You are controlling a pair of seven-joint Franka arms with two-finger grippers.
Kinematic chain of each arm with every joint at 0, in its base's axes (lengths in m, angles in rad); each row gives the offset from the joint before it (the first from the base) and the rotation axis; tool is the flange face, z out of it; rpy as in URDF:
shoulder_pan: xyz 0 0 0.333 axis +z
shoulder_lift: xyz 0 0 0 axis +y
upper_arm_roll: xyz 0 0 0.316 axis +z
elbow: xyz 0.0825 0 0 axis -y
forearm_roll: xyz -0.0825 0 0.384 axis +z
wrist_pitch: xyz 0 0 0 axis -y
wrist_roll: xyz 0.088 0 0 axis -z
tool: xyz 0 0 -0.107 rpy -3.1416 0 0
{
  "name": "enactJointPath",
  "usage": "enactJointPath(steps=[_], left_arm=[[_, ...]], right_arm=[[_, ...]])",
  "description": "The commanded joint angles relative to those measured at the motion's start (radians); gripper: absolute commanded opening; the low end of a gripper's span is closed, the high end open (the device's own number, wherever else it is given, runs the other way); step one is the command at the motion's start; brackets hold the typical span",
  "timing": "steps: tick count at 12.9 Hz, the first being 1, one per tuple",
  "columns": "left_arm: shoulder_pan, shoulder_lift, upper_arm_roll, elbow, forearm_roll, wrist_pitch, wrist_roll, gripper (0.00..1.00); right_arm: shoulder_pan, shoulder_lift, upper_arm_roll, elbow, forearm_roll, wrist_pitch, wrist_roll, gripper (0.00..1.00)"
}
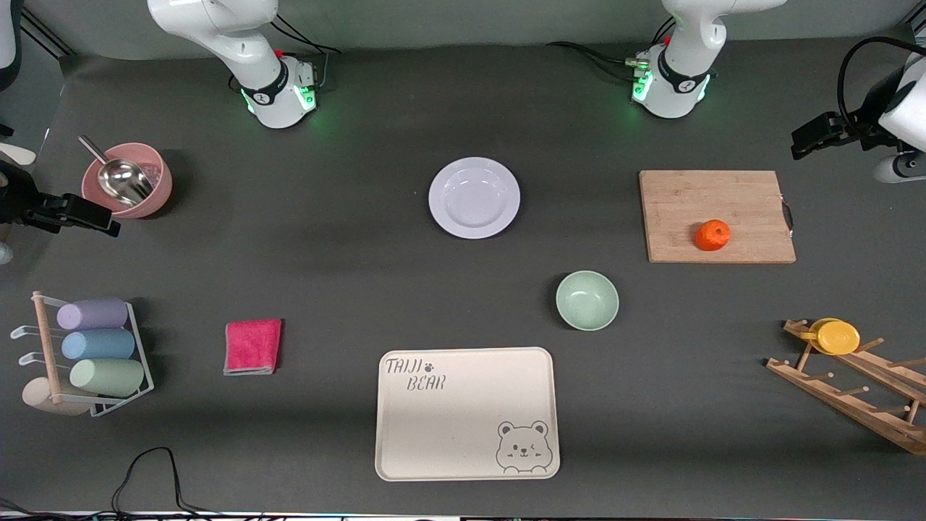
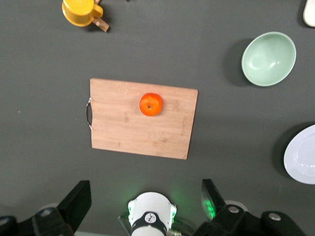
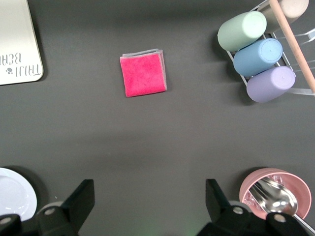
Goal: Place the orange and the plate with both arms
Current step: 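Move the left gripper toward the orange while the right gripper approaches the plate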
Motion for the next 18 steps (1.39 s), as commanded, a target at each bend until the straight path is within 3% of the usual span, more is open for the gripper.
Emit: enactJointPath(steps=[1,3,8,10,12,14,18], left_arm=[[-0.005,-0.028,0.011,0.006,0.006,-0.058,0.032,1.0],[-0.007,-0.088,0.074,-0.043,0.001,-0.089,0.086,1.0],[-0.005,-0.294,0.077,-0.365,0.006,0.055,0.087,1.0],[-0.007,-0.289,0.076,-0.454,0.007,0.144,0.081,1.0],[-0.005,-0.286,0.077,-0.602,0.01,0.31,0.08,1.0],[-0.004,-0.26,0.077,-0.73,0.013,0.478,0.078,1.0],[0.018,-0.081,0.079,-0.767,0.013,0.67,0.078,1.0]], right_arm=[[0.037,-0.094,0.006,-0.087,-0.009,-0.025,0.022,1.0],[0.1,-0.169,0.008,-0.179,-0.009,-0.001,0.132,1.0],[0.272,-0.217,0.008,-0.27,-0.009,0.055,0.318,1.0],[0.313,-0.241,0.008,-0.319,-0.008,0.111,0.365,1.0],[0.327,-0.255,0.008,-0.349,0.006,0.134,0.387,1.0],[0.324,-0.271,-0.01,-0.383,0.089,0.153,0.37,1.0],[0.325,-0.36,-0.034,-0.611,0.224,0.313,0.299,1.0]])
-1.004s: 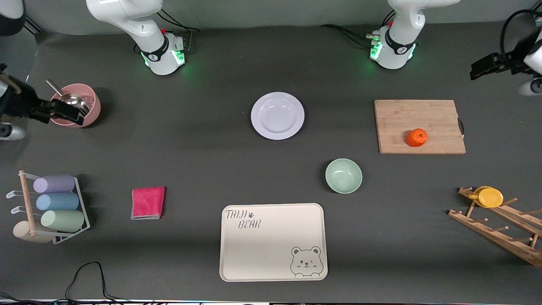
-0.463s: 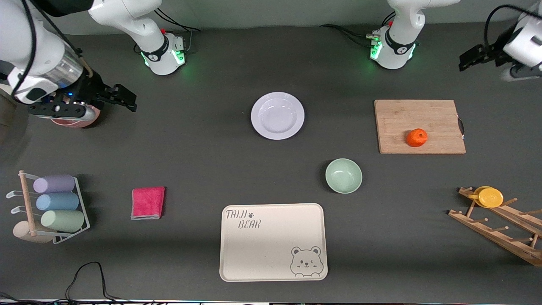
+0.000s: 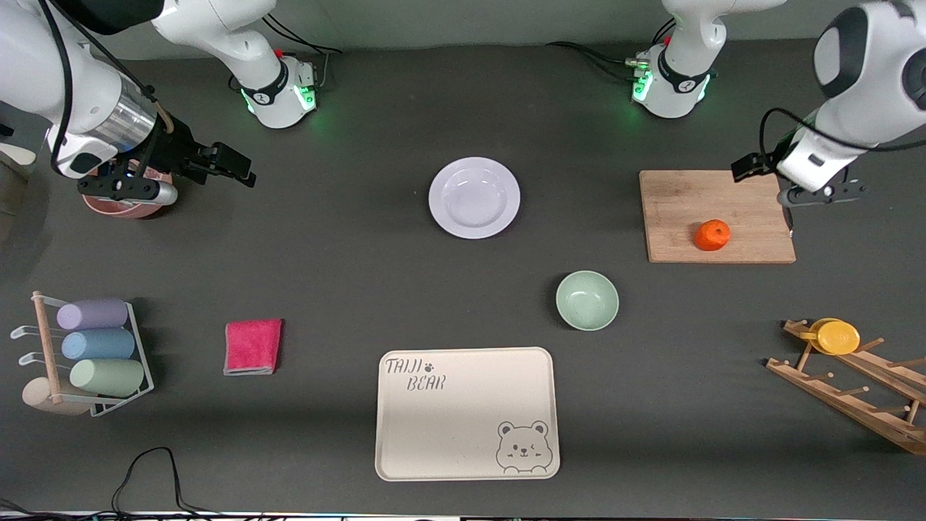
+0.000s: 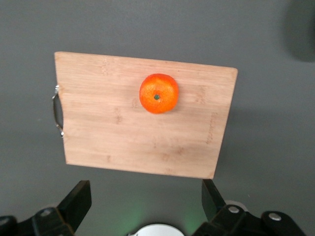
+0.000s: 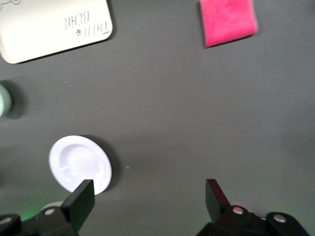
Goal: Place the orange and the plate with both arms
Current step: 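Grasp the orange with the left gripper while the right gripper grips the plate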
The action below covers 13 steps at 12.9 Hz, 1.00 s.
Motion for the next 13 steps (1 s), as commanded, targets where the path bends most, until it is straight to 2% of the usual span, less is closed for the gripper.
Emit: enactJointPath(steps=[1,4,7,10,13], left_arm=[[0.009,0.105,-0.002,-0.008,0.01,0.106,0.004,1.0],[0.013,0.173,-0.002,-0.094,0.01,0.299,0.004,1.0],[0.017,0.283,-0.002,-0.12,0.009,0.456,0.004,1.0],[0.017,0.38,0.015,-0.122,0.009,0.566,0.004,1.0],[0.017,0.392,0.015,-0.122,0.01,0.574,0.004,1.0]], right_arm=[[0.009,-0.091,-0.007,-0.219,0.121,0.138,-0.113,1.0],[0.011,-0.089,-0.005,-0.371,0.265,0.305,-0.255,1.0],[0.012,-0.062,0.003,-0.534,0.523,0.459,-0.536,1.0],[0.006,0.038,0.0,-0.586,0.784,0.467,-0.857,1.0],[0.006,0.168,0.0,-0.604,1.032,0.467,-1.139,1.0]])
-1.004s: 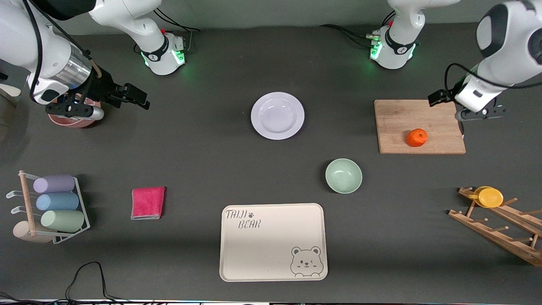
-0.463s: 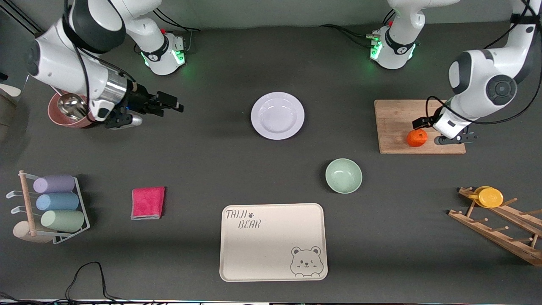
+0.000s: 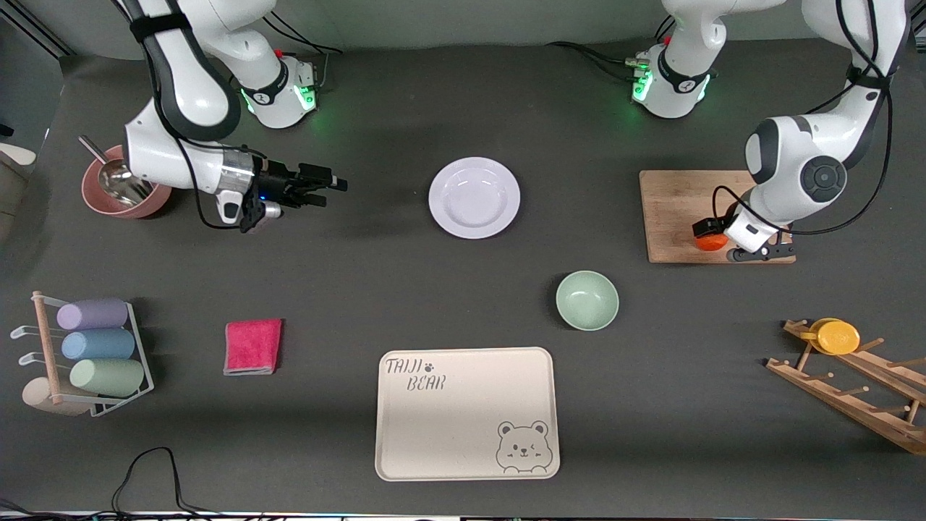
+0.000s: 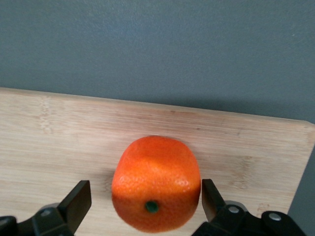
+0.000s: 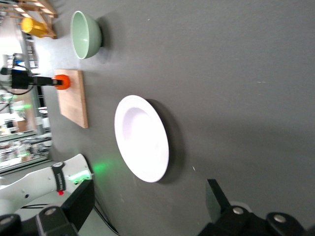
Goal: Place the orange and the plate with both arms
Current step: 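Grasp the orange with the left gripper while the right gripper grips the plate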
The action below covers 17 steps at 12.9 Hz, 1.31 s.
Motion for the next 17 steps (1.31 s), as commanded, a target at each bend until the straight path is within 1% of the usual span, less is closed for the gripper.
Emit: enactJointPath(steps=[1,2,3,4,6,9,11,12,13,17], left_arm=[[0.001,-0.008,0.002,-0.001,0.008,0.005,0.004,1.0],[0.003,-0.008,0.002,-0.001,0.008,0.005,0.004,0.99],[0.001,-0.01,0.002,-0.001,0.008,0.004,0.004,0.57],[-0.002,-0.013,0.002,-0.001,0.008,0.001,0.002,0.01],[-0.002,-0.015,0.002,-0.001,0.008,-0.004,0.004,0.0],[-0.002,-0.03,0.002,0.001,0.008,-0.019,0.004,0.0],[-0.002,-0.065,0.002,0.01,0.008,-0.068,0.004,0.0],[-0.005,-0.103,0.0,0.016,0.008,-0.119,0.004,0.0],[-0.008,-0.158,-0.001,0.039,0.008,-0.206,0.002,0.0],[-0.016,-0.398,-0.019,0.192,0.008,-0.6,0.016,0.0]], right_arm=[[0.0,0.134,-0.002,-0.005,0.21,0.008,-0.277,1.0],[0.0,0.18,-0.002,-0.009,0.29,0.003,-0.369,1.0],[0.0,0.229,-0.002,-0.009,0.364,-0.001,-0.448,1.0],[0.0,0.272,-0.002,-0.009,0.428,-0.015,-0.5,1.0],[0.0,0.341,-0.002,-0.012,0.539,-0.064,-0.601,1.0],[-0.003,0.4,-0.004,-0.034,0.613,-0.147,-0.686,1.0],[-0.004,0.429,-0.004,-0.042,0.628,-0.179,-0.723,1.0],[-0.009,0.441,-0.005,-0.045,0.628,-0.208,-0.735,1.0],[-0.019,0.457,-0.005,-0.046,0.63,-0.231,-0.761,1.0],[-0.027,0.484,-0.005,-0.049,0.63,-0.247,-0.771,1.0]])
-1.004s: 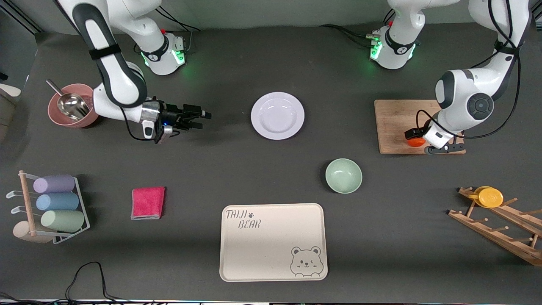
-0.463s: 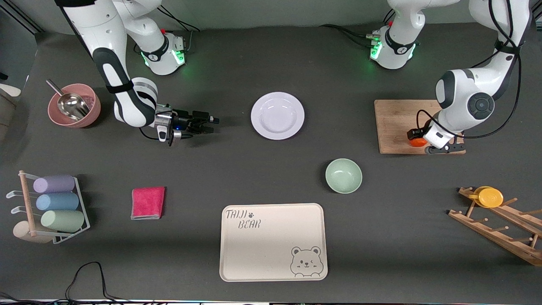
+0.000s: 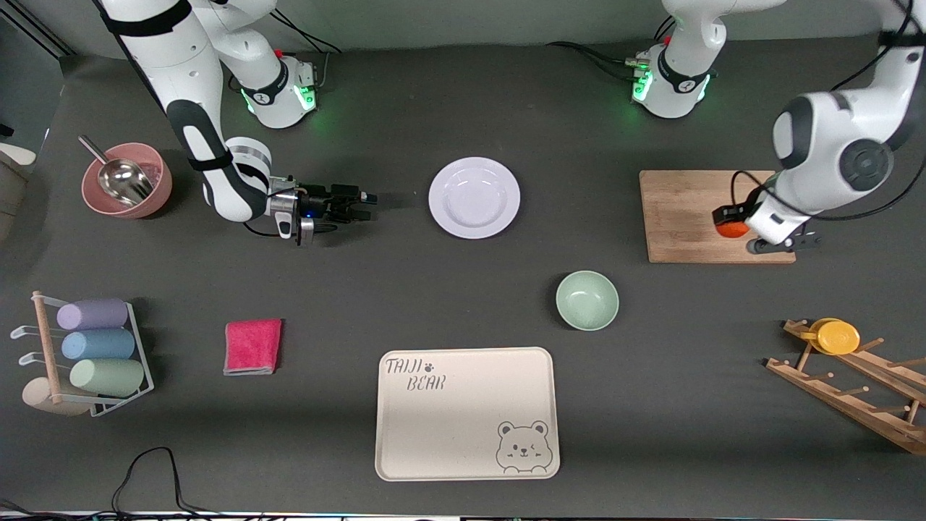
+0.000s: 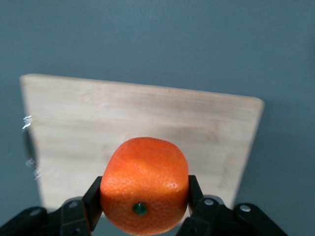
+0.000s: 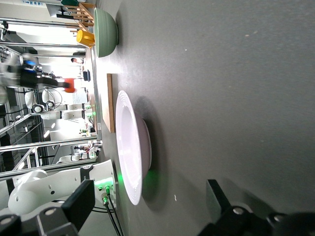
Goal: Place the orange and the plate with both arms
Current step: 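Lift the orange with the left gripper and carry it over the white plate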
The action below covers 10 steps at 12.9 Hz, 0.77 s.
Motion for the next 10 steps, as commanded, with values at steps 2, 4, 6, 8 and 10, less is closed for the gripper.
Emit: enactJointPath(steps=[2,4,6,8,10], left_arm=[[-0.011,-0.164,-0.025,0.257,0.008,-0.44,0.013,0.0],[-0.017,-0.164,-0.035,0.417,0.005,-0.607,0.002,0.0],[-0.02,-0.167,-0.083,0.421,-0.026,-0.627,-0.073,0.0],[-0.034,-0.138,-0.201,0.418,-0.096,-0.6,-0.234,0.0],[-0.036,-0.078,-0.342,0.421,-0.174,-0.523,-0.419,0.0]], right_arm=[[-0.003,0.019,-0.003,-0.004,0.03,-0.02,-0.027,1.0],[-0.005,0.019,-0.003,-0.004,0.03,-0.02,-0.012,1.0],[-0.003,0.018,-0.003,-0.004,0.03,-0.02,-0.012,0.99],[-0.003,0.019,-0.003,-0.004,0.03,-0.02,-0.012,0.91],[-0.005,0.021,-0.003,-0.004,0.03,-0.02,-0.013,0.84]])
